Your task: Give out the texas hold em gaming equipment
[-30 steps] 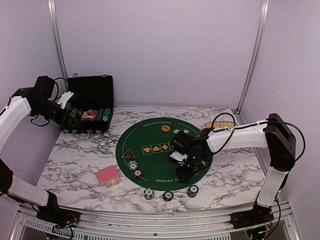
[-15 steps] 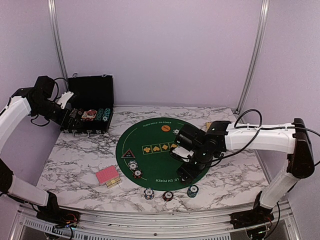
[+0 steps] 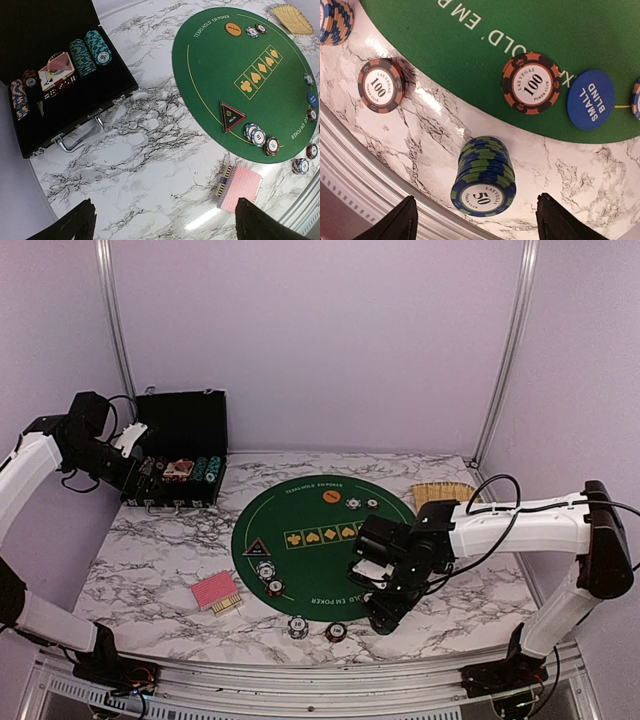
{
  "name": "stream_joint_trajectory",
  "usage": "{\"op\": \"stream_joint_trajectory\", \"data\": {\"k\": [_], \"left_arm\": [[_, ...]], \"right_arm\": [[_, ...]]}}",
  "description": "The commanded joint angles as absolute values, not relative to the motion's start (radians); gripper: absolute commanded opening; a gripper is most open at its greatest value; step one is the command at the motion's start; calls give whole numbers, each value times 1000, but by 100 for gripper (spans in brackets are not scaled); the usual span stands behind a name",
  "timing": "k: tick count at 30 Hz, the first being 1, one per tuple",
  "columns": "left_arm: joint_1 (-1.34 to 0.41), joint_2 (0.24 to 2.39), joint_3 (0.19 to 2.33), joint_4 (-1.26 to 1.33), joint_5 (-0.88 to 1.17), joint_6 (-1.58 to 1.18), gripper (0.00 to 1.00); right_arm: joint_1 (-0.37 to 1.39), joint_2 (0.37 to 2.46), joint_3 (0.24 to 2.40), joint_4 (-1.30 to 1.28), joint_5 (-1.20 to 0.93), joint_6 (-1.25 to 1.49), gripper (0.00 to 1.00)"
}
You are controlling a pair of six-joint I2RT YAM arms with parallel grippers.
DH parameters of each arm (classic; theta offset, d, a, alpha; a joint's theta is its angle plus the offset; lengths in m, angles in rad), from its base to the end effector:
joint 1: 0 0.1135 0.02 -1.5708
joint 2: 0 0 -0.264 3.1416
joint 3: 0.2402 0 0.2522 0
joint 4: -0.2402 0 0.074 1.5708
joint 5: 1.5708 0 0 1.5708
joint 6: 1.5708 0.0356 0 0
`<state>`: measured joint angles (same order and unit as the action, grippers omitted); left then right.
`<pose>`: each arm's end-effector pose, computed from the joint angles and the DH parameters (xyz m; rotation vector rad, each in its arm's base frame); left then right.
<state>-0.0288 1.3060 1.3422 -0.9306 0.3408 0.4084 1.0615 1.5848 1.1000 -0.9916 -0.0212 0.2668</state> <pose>0.2604 -0.0194 0.3532 0.6641 2.3178 -0.2470 0.1352 0.2437 0.2073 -1.1926 2.8378 0.1153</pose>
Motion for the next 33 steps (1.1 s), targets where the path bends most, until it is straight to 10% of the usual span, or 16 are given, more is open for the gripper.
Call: {"op": "stream_joint_trajectory", "data": {"k": [1,33], "left_arm": [[-27,1286,1366,-962,357,409,99],[-27,1294,1377,-961,355,405,99]], "right_arm": [[1056,1599,1093,-950,-25,278,80],[1029,1603,1078,-921,-45,264,34]]}}
